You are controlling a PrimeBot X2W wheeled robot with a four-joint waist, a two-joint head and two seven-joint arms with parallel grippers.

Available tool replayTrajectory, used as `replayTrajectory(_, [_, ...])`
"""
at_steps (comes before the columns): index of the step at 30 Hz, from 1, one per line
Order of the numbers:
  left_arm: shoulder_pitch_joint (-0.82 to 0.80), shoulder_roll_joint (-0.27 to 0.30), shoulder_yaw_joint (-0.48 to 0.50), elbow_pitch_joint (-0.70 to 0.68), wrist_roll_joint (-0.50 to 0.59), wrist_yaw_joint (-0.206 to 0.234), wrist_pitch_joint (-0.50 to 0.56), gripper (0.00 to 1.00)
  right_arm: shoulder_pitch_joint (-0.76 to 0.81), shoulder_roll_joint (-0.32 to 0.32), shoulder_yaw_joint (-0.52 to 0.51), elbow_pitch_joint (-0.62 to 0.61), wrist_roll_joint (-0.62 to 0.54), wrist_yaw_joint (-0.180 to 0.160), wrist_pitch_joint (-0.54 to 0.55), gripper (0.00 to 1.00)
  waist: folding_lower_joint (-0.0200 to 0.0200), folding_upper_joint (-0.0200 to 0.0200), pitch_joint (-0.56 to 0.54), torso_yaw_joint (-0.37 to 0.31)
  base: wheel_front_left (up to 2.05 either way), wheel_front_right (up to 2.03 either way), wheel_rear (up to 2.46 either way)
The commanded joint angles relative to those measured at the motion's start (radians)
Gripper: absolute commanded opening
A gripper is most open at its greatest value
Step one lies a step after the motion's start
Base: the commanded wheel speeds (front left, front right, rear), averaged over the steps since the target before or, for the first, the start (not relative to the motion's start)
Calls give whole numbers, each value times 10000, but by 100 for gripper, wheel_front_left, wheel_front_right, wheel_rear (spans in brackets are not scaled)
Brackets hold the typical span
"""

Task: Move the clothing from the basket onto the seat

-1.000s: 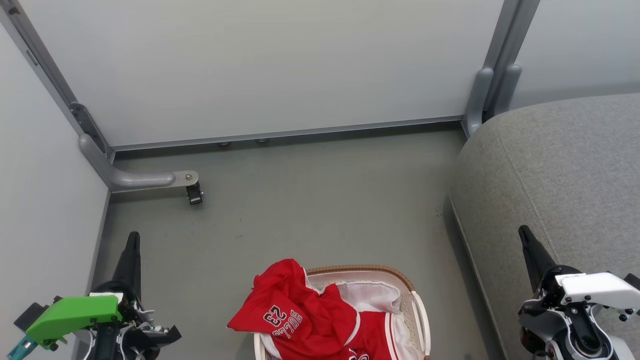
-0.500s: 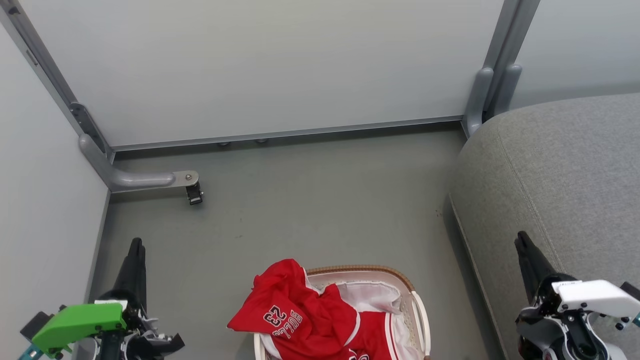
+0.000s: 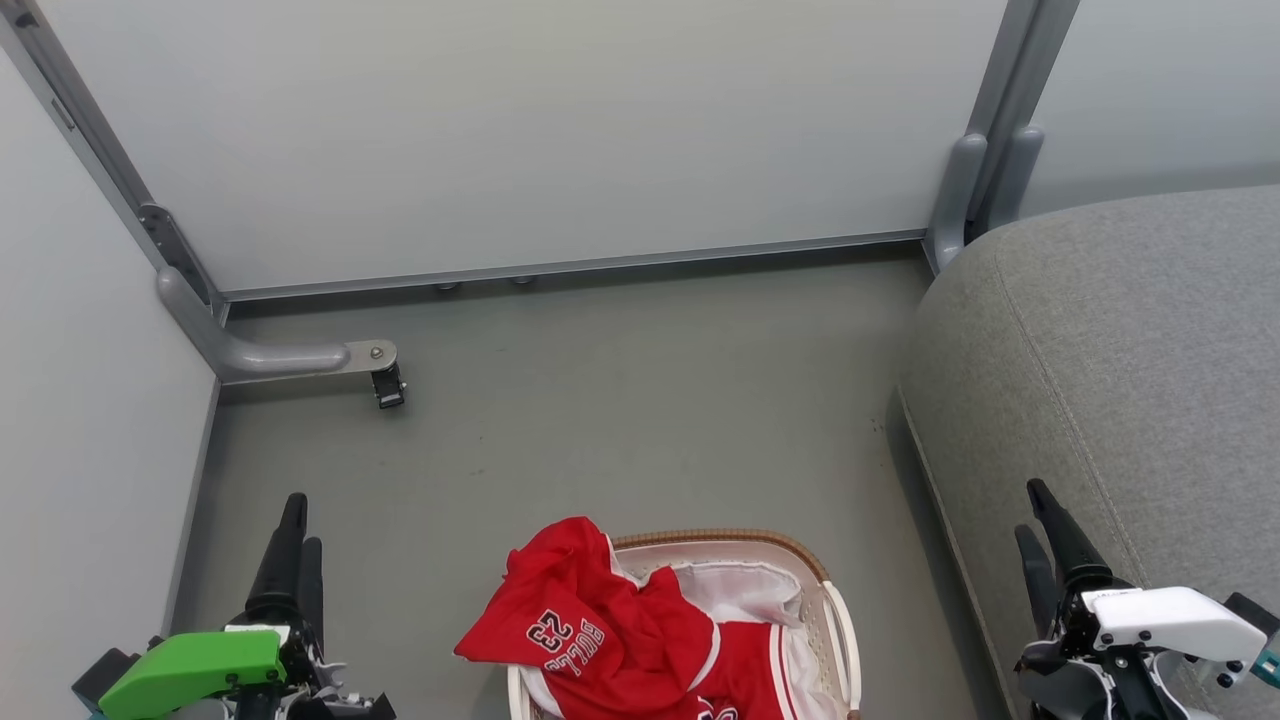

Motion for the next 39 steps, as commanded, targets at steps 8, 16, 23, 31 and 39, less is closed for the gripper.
replayTrajectory(8, [63, 52, -268, -379, 531, -13, -421, 100, 25, -109, 9, -331, -915, 1, -437, 100, 0, 19, 5, 5, 0, 0, 0])
replayTrajectory(16, [162, 63, -302, -533, 1550, -18, -747, 100, 89, -125, -40, -606, -2097, 2, -765, 100, 0, 26, 12, 14, 0, 0, 0])
replayTrajectory(23, [236, 73, -313, -776, 2799, -22, -1014, 100, 148, -141, -37, -778, -3370, 2, -1032, 100, 0, 33, 26, 22, 0, 0, 0])
replayTrajectory(31, [298, 83, -379, -979, 4295, -27, -1288, 100, 193, -152, 38, -1062, -4725, 2, -1311, 100, 0, 41, 42, 23, 0, 0, 0])
replayTrajectory(39, [341, 91, -560, -1160, 5619, -32, -1545, 100, 177, -163, 47, -1134, -5933, 2, -1567, 100, 0, 48, 49, 28, 0, 0, 0])
